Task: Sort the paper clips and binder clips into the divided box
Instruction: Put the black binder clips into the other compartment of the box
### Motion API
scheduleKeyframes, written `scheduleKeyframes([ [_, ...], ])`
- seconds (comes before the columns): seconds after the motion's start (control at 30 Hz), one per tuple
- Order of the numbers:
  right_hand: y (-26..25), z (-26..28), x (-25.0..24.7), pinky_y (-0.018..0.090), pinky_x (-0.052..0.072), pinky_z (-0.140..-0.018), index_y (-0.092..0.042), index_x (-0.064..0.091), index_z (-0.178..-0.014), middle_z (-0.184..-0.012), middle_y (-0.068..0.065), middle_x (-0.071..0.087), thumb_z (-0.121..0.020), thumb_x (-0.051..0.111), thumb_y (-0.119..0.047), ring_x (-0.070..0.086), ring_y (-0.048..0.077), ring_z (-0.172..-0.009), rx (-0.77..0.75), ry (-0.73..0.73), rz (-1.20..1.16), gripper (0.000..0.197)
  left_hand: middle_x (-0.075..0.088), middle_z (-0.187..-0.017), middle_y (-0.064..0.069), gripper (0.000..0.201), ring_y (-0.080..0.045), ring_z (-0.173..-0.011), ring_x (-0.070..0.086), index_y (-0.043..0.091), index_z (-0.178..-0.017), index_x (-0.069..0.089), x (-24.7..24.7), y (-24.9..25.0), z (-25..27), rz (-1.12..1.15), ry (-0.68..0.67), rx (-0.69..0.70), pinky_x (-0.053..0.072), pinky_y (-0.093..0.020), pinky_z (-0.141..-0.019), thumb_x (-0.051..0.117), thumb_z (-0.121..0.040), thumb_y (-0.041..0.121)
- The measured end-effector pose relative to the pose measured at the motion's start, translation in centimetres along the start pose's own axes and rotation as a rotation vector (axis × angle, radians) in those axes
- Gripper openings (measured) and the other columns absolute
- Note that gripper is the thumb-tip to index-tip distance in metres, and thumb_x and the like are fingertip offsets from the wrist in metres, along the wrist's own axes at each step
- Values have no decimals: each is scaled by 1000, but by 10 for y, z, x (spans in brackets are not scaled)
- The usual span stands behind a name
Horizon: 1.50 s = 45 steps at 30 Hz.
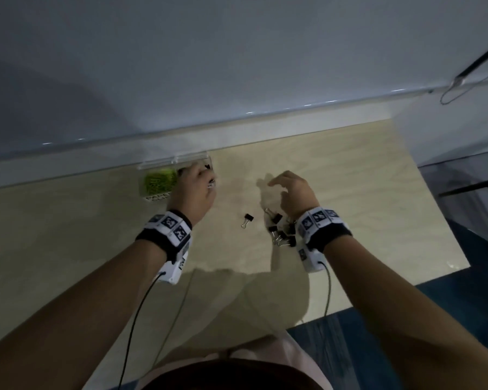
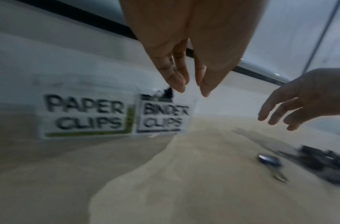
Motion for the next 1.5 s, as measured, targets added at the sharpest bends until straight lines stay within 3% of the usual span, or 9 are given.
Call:
scheduleKeyframes([
  [0.13, 44, 28, -9, 37, 48, -89, -30, 65, -109, -119, -5, 53, -77, 60, -2, 46, 24, -109, 60, -269, 243, 42, 45, -126, -3, 48, -22, -114, 43, 17, -128, 50, 51, 49, 14, 14, -431, 139, 46, -39, -93, 64, -82, 15],
  [0.23, 55, 45, -8, 40, 47, -94, -35, 54, -123, -129, -7, 45, -74, 67, -8, 40, 24, -113, 92, -338, 243, 57, 38, -134, -5, 67, -26, -124, 36, 17, -137, 37, 79, 62, 18, -102, -577, 110, 41, -40, -101, 70, -79, 25],
  [0.33, 56, 56, -2, 42, 48, -92, -34, 50, -127, -128, -5, 42, -72, 75, -16, 40, 24, -111, 127, -295, 226, 63, 48, -125, -7, 49, -26, -116, 46, 13, -126, 47, 88, 62, 18, -92, -527, 42, 39, -33, -95, 67, -82, 19],
  [0.43, 54, 58, 6, 44, 51, -87, -23, 57, -116, -117, 0, 48, -67, 78, -13, 48, 27, -102, 146, -212, 129, 54, 56, -117, -6, 39, -23, -106, 54, 13, -121, 51, 89, 63, 18, 11, -472, 36, 39, -25, -85, 61, -84, 10],
  [0.6, 43, 56, 10, 26, 47, -78, -9, 57, -96, -93, -1, 47, -62, 80, -8, 52, 19, -81, 161, -157, 29, 42, 48, -115, -6, 57, -21, -100, 50, 21, -135, 45, 93, 74, 15, 48, -493, 169, 36, -22, -77, 59, -82, 8],
  [0.87, 36, 52, 16, 39, 54, -69, -9, 58, -78, -78, 6, 63, -61, 79, -4, 60, 24, -72, 208, -160, -79, 28, 49, -123, -2, 35, -22, -101, 55, 14, -122, 58, 101, 86, 13, -73, -511, 330, 44, -28, -81, 56, -87, 11],
  [1.07, 37, 53, 13, 30, 53, -66, -11, 59, -73, -72, 4, 65, -62, 84, -8, 62, 21, -70, 241, -119, -176, 28, 53, -108, -9, 13, -29, -85, 58, 5, -98, 60, 103, 85, 10, -153, -494, 346, 51, -40, -71, 56, -85, 6],
  [1.3, 40, 53, 8, 21, 50, -62, -14, 60, -70, -71, 2, 66, -62, 85, -12, 64, 18, -69, 275, -55, -265, 27, 51, -103, -14, 25, -33, -84, 55, 3, -105, 57, 98, 80, 10, -236, -501, 253, 47, -40, -64, 48, -82, 0],
  [1.5, 2, 26, -7, 12, 48, -53, -10, 61, -72, -72, 2, 66, -66, 80, -4, 63, 6, -60, 208, 21, -388, 22, 52, -106, -14, 16, -31, -97, 51, 1, -96, 60, 75, 58, 17, -191, -476, 126, 40, -37, -74, 52, -82, 3],
])
Point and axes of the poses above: each hand's wrist, its own z-axis away from the middle knuckle, its own x-axis out of the palm, y = z × x, the point moved 4 cm from there along -z, towards the middle knuckle
